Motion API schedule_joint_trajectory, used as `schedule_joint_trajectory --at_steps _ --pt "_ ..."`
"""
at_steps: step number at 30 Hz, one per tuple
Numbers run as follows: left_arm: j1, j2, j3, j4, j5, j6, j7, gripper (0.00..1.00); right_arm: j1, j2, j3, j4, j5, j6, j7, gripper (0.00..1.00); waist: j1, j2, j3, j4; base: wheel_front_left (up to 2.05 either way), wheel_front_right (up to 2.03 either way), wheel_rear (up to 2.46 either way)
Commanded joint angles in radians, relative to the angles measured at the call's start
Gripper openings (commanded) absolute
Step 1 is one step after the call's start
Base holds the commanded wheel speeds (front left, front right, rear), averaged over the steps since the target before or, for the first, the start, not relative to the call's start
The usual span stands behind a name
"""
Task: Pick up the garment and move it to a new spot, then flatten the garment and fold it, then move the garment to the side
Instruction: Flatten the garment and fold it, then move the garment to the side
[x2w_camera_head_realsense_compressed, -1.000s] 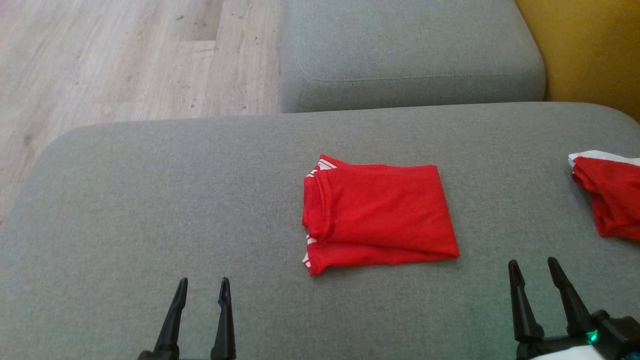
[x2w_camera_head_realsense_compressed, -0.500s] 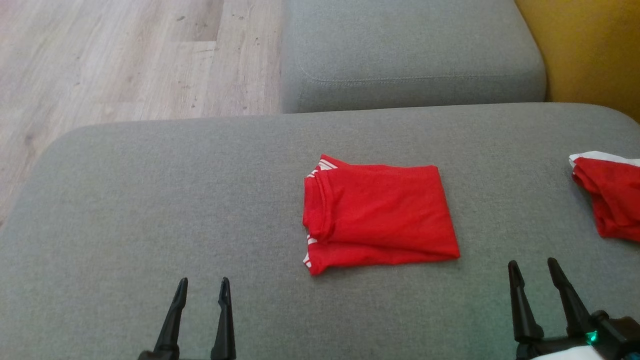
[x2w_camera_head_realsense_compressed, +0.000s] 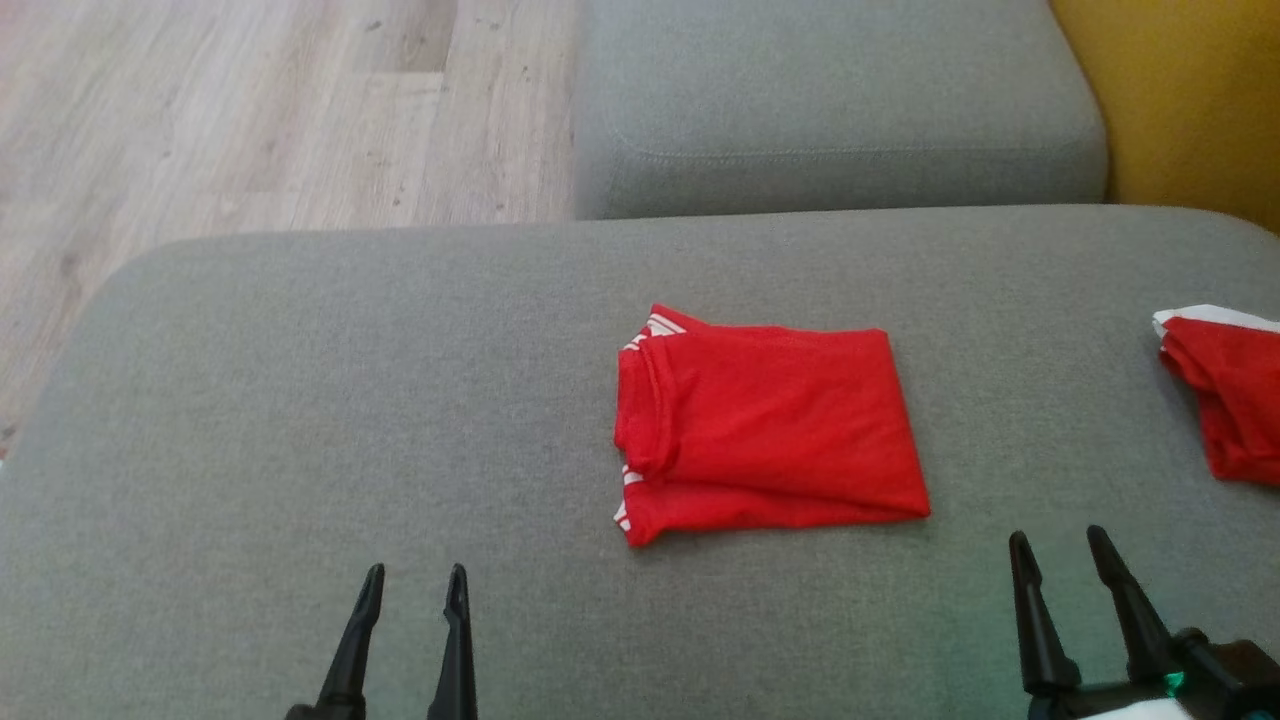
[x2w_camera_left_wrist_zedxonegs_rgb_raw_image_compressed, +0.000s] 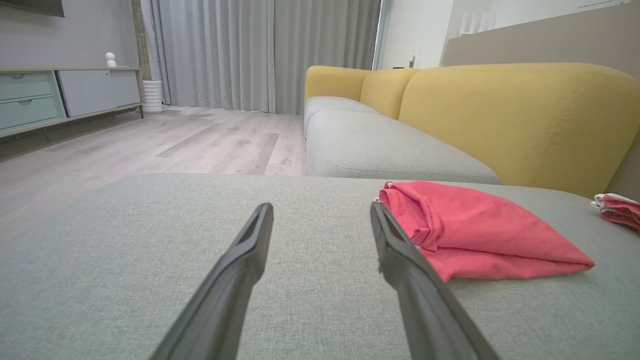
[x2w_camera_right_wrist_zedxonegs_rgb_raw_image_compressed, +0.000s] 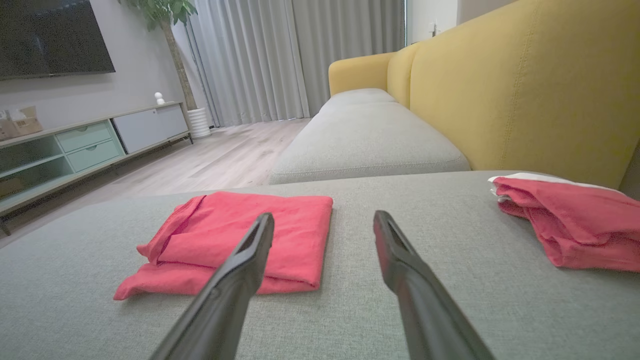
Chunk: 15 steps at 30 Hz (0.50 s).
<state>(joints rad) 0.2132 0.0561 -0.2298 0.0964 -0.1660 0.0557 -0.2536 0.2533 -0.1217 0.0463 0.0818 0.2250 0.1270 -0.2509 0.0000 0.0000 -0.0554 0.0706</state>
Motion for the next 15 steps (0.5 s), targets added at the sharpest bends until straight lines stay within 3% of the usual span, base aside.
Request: schedule_joint_trajectory --at_steps 1,10,15 --pt "-0.038 -0.006 0.021 -0.028 -0.002 -0.004 -0.008 1.0 -0.038 -0.014 0.021 -0.022 -0.007 0.004 -0.011 1.0 0.0 0.0 0.008 0.005 0.0 0.0 0.0" --pt "-0.058 -0.006 -0.01 -0.041 -0.039 -0.021 -0.008 1.0 -0.166 -0.02 0.041 0.13 0.061 0.004 -0.005 1.0 0.0 0.0 0.073 0.041 0.0 0.0 0.0" --pt "-0.097 -0.006 -0.025 -0.069 -0.012 -0.019 -0.008 1.0 -0.332 -0.039 0.031 0.261 0.14 0.004 0.122 1.0 0.0 0.0 0.139 0.069 0.0 0.0 0.0"
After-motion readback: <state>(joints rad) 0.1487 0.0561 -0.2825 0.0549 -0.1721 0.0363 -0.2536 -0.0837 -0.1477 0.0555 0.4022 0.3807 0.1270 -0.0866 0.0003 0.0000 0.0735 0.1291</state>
